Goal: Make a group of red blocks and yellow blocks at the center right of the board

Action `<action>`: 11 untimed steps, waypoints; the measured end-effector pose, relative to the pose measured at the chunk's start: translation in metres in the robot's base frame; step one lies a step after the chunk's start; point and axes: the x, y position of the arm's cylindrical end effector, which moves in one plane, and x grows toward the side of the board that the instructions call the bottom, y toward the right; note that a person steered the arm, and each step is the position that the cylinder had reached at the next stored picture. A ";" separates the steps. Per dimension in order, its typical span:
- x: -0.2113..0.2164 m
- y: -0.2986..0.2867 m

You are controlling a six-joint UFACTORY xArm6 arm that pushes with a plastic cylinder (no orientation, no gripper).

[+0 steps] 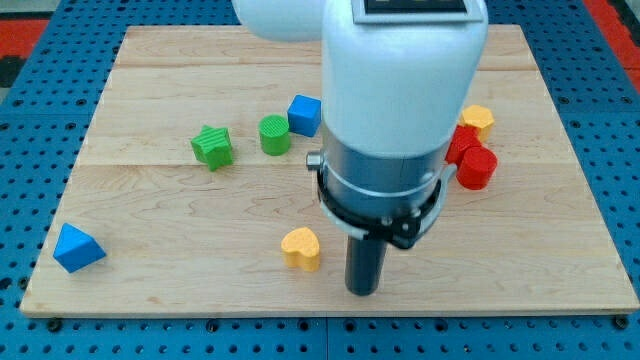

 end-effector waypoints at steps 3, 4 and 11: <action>0.032 -0.009; -0.002 -0.070; -0.004 -0.024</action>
